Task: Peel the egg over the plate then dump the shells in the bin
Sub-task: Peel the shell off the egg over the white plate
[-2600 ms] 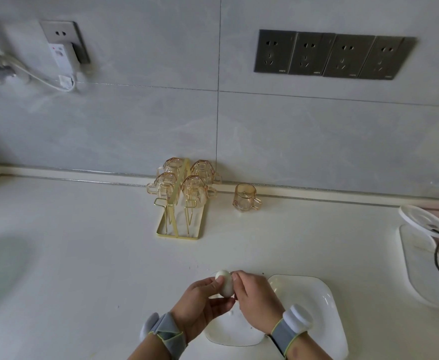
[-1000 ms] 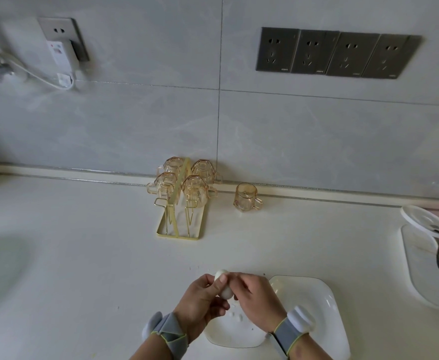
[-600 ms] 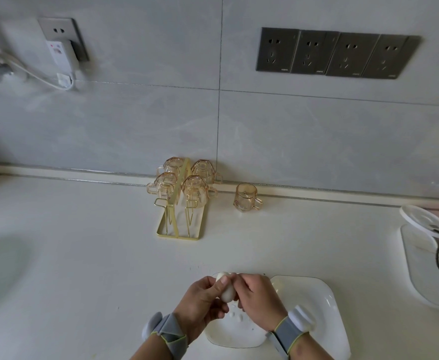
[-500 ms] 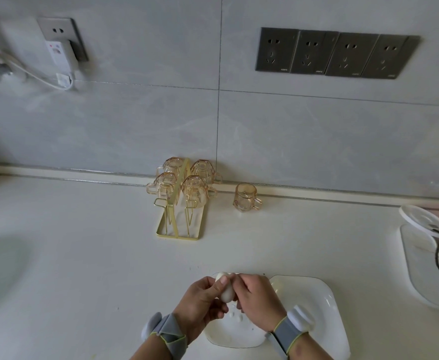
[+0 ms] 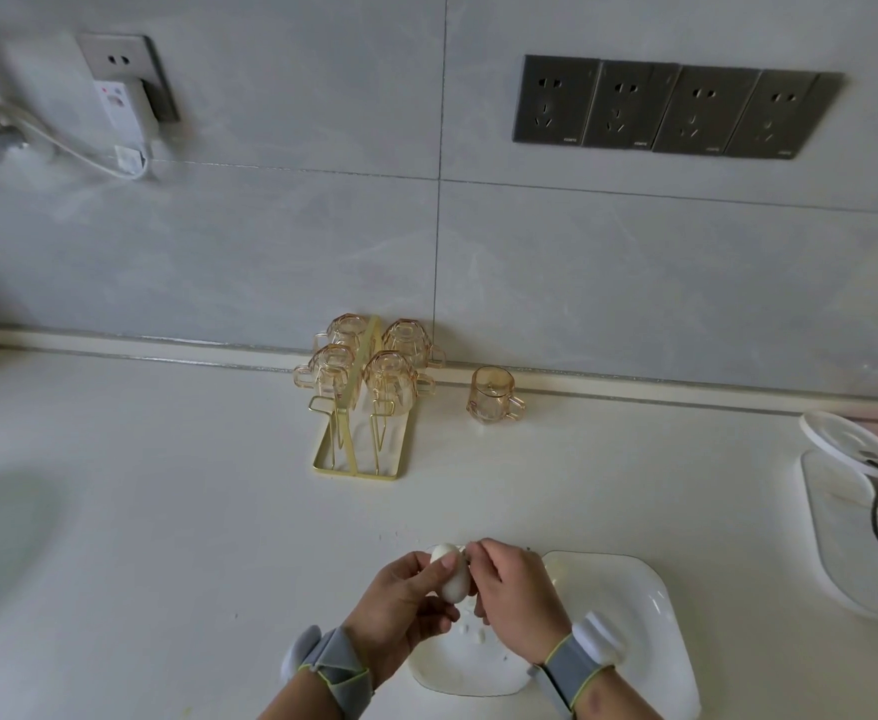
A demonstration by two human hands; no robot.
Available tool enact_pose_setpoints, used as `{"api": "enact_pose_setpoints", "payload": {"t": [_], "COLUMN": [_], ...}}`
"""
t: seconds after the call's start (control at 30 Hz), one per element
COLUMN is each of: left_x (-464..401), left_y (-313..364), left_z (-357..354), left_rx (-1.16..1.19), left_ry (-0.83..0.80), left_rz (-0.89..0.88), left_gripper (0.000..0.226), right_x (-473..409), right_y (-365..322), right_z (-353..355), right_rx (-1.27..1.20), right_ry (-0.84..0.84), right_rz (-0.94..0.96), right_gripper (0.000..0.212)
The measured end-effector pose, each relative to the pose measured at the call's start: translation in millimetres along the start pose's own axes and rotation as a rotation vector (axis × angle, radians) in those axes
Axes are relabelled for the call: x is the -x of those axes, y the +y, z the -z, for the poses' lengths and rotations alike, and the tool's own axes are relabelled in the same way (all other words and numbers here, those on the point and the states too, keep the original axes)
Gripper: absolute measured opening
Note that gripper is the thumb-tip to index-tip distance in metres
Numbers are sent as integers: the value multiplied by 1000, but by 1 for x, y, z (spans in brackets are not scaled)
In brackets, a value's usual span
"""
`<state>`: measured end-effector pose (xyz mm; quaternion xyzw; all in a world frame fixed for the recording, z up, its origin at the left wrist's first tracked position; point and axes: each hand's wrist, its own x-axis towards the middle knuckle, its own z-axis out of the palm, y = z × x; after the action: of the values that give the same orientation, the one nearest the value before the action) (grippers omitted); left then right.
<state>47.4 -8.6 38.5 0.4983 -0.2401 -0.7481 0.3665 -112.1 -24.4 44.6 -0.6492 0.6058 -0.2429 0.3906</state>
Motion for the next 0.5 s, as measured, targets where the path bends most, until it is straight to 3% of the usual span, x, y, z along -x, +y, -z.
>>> {"api": "enact_pose_setpoints", "payload": {"t": [0.3, 0.5], "left_x": [-2, -5], "left_y": [-2, -7], "left_z": [2, 5], "left_rx": [38, 53], "left_ry": [-42, -1], "left_rz": [-31, -34], "left_gripper": [36, 40], "right_x": [2, 4], "right_y": [3, 0], "right_z": [1, 1], "right_rx": [-309, -201], "right_ry": [-43, -8], "right_rz": [-115, -46], "right_gripper": [26, 27]}}
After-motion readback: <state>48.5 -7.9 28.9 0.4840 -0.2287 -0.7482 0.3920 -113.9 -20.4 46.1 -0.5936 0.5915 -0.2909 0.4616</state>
